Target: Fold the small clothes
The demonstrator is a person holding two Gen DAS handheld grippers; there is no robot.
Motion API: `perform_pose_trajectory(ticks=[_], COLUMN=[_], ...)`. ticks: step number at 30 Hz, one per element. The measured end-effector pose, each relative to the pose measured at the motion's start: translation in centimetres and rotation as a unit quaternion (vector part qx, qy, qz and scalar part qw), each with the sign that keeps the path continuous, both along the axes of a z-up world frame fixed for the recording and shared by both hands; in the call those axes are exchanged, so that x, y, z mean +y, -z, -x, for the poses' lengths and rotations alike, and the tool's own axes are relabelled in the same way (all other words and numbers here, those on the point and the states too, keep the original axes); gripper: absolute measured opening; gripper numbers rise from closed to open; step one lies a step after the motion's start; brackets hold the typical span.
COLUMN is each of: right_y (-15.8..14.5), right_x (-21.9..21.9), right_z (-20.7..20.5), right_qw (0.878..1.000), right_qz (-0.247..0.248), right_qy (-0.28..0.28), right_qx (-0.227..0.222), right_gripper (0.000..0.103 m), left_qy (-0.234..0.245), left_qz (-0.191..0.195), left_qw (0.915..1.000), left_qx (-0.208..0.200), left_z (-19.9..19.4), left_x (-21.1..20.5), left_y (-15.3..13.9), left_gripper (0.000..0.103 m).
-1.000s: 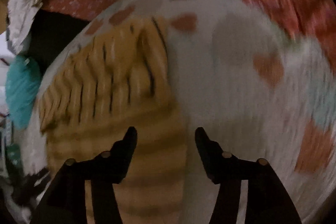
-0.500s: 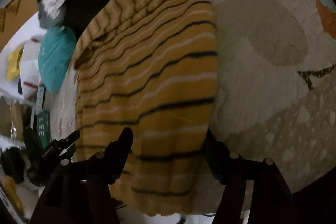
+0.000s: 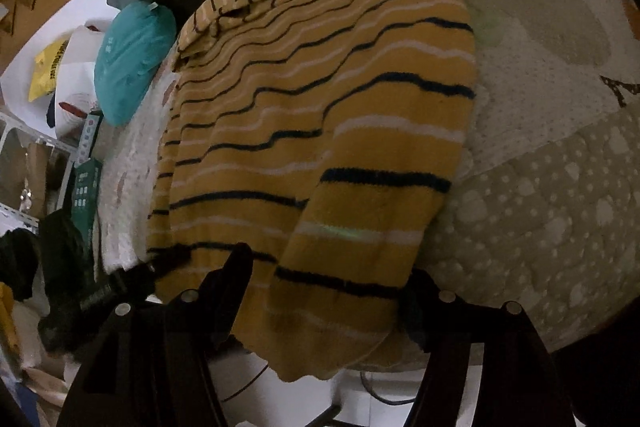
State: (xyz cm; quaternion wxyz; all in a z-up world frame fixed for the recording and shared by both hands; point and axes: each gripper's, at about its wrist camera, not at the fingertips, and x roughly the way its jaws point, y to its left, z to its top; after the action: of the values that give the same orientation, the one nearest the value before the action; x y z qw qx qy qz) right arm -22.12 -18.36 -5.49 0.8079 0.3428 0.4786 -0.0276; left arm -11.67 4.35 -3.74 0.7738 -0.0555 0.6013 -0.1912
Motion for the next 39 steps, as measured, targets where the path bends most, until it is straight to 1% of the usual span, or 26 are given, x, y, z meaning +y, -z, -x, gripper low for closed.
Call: perform_pose_trajectory(ticks=[1,2,3,4,6,8,10,14,17,19,21,22,24,25,26,27,30,31,33,35,39], right_y=[0.0,0.0,0.2,0.3,0.4,0.0,-0.7,-1.7,-1.4,-0.8,-0.1,0.3,0.7,0.7,0.7,0.7,0.3,0.1,-0.3,-1.0,-1.0], right_x=[-0.1,-0.2,-0.4,-0.9,-1.6,-1.9,-2.1,-2.0,-2.0,-2.3,-2.8,-3.2,-3.7,-3.7,-3.7,-3.9,-4.1,-4.2,-4.8,-5.5,-6.7], right_z=[0.0,0.0,0.0,0.1,0.3,0.5,1.2,2.4,3.3,3.8,4.0,4.2,4.5,4.7,4.9,5.1,6.0,6.2,6.9,7.6,8.2], right_qw=[1.000,1.000,1.000,1.000,0.999,0.999,0.998,0.998,0.998,0.997,0.994,0.993,0.991,0.991,0.991,0.991,0.993,0.993,0.993,0.992,0.988], right_qz=[0.006,0.010,0.006,-0.010,-0.035,-0.045,-0.045,-0.043,-0.045,-0.055,-0.080,-0.094,-0.111,-0.114,-0.114,-0.111,-0.081,-0.081,-0.074,-0.055,-0.067], right_qy=[0.001,0.000,-0.001,0.002,0.011,0.017,0.020,0.014,0.010,0.014,0.027,0.033,0.041,0.042,0.043,0.043,0.049,0.052,0.068,0.095,0.128], right_qx=[0.004,0.009,0.013,0.014,0.017,0.022,0.025,0.035,0.050,0.056,0.062,0.064,0.063,0.063,0.063,0.063,0.069,0.068,0.068,0.065,0.052], right_gripper=[0.057,0.038,0.024,0.023,0.018,0.017,0.016,0.016,0.016,0.017,0.022,0.023,0.027,0.029,0.031,0.031,0.031,0.031,0.031,0.031,0.031], left_qy=[0.008,0.010,0.013,0.015,0.004,-0.006,-0.014,-0.012,-0.009,-0.010,-0.016,-0.019,-0.026,-0.028,-0.031,-0.034,-0.045,-0.048,-0.062,-0.071,-0.076], left_qz=[-0.009,-0.009,-0.001,0.010,0.013,0.017,0.026,0.030,0.029,0.036,0.058,0.068,0.094,0.101,0.108,0.113,0.101,0.101,0.105,0.110,0.120], left_qw=[0.9999,0.9999,0.9999,0.9998,0.9998,0.9996,0.9991,0.9985,0.9979,0.9972,0.9958,0.9950,0.9925,0.9920,0.9914,0.9909,0.9924,0.9922,0.9907,0.9894,0.9880], left_qx=[-0.001,0.001,0.003,0.010,0.015,0.020,0.030,0.044,0.057,0.065,0.069,0.071,0.073,0.072,0.068,0.064,0.055,0.054,0.060,0.062,0.061], left_z=[0.5,0.7,1.1,1.2,1.6,2.1,2.9,4.3,4.7,4.5,4.1,3.8,3.5,3.5,3.4,3.4,3.4,3.4,3.1,3.0,2.8], left_x=[-0.3,-0.2,-0.2,-0.2,0.1,0.6,1.4,2.0,2.2,2.3,2.9,3.1,3.9,4.4,4.6,5.3,5.9,6.0,6.6,7.0,7.1], left_y=[0.0,-0.1,-0.4,-0.4,-0.9,-1.3,-1.8,-2.2,-1.9,-1.7,-1.9,-2.1,-2.4,-2.6,-2.8,-3.0,-3.3,-3.2,-3.0,-3.0,-3.0], left_gripper=[0.038,0.026,0.011,0.011,0.011,0.010,0.010,0.010,0.010,0.011,0.010,0.011,0.011,0.011,0.012,0.012,0.012,0.012,0.012,0.012,0.012])
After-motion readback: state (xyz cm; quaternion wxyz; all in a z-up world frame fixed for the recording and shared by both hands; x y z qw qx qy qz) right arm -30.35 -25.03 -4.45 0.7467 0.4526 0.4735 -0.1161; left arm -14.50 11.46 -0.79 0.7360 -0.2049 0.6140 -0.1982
